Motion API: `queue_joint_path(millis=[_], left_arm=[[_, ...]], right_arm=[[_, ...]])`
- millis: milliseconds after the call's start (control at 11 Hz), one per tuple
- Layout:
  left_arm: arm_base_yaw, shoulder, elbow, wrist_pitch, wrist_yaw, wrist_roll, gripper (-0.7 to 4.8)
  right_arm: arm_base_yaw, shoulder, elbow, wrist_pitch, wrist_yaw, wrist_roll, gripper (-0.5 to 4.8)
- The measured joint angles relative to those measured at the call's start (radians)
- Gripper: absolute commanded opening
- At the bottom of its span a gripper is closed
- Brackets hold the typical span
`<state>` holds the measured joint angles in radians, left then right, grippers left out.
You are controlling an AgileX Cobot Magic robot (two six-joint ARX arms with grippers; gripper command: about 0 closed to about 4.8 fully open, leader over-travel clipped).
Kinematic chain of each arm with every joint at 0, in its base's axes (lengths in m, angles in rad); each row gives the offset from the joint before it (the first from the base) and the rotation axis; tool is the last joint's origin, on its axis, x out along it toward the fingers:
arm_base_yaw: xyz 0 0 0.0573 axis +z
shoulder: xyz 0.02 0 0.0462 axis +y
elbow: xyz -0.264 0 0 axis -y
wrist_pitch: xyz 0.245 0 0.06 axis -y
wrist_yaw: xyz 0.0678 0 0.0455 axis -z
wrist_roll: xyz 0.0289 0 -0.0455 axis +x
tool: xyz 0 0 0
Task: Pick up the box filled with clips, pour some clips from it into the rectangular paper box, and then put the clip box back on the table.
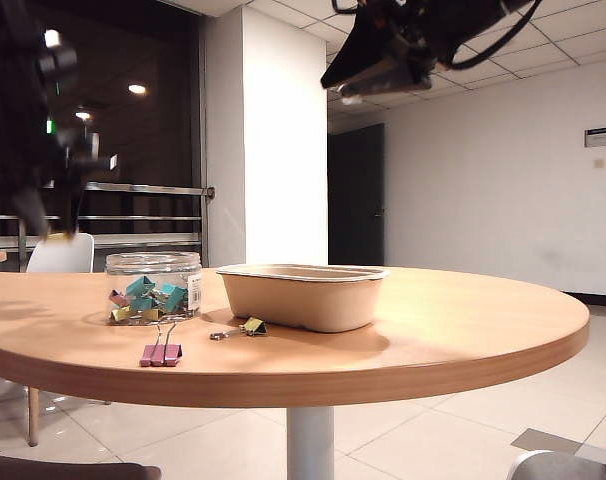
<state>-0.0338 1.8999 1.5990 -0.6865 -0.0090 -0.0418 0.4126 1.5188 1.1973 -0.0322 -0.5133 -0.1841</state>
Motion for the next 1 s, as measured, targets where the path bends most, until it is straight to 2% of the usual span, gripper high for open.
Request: queue_joint_path(millis=[272, 362, 453, 724, 815, 905, 996], left_arm=[[-0.014, -0.031, 0.029, -0.014, 0.093, -0.019, 1.42], [-0.343, -0.04, 0.09, 0.014, 0.237, -0.023, 1.42], [-0.423, -0.001, 0.09, 0.067, 0.239, -0.022, 1.42], [-0.47, 0.042, 0.089, 0.072, 0.241, -0.022, 1.42], [-0.473, 0.056, 0.089, 0.079, 0.241, -0.023, 2.12], [-0.483, 0.134, 0.087, 0.072, 0.258, -0.023, 3.75], [-0.48, 0.133, 0.089, 0.067, 0.259, -0.019, 3.75]], right_arm=[[-0.005, -0.009, 0.0, 0.003, 0.047, 0.0, 1.8], [-0.037, -0.044, 0.002, 0.005, 0.283, 0.0, 1.8], [-0.042, -0.045, 0.003, 0.006, 0.291, 0.0, 1.8], [-0.049, -0.047, 0.003, 0.008, 0.293, 0.0, 1.8], [-0.05, -0.047, 0.003, 0.008, 0.293, 0.0, 1.8], [-0.053, -0.047, 0.003, 0.005, 0.293, 0.0, 1.8], [-0.053, -0.047, 0.003, -0.002, 0.293, 0.0, 1.8]])
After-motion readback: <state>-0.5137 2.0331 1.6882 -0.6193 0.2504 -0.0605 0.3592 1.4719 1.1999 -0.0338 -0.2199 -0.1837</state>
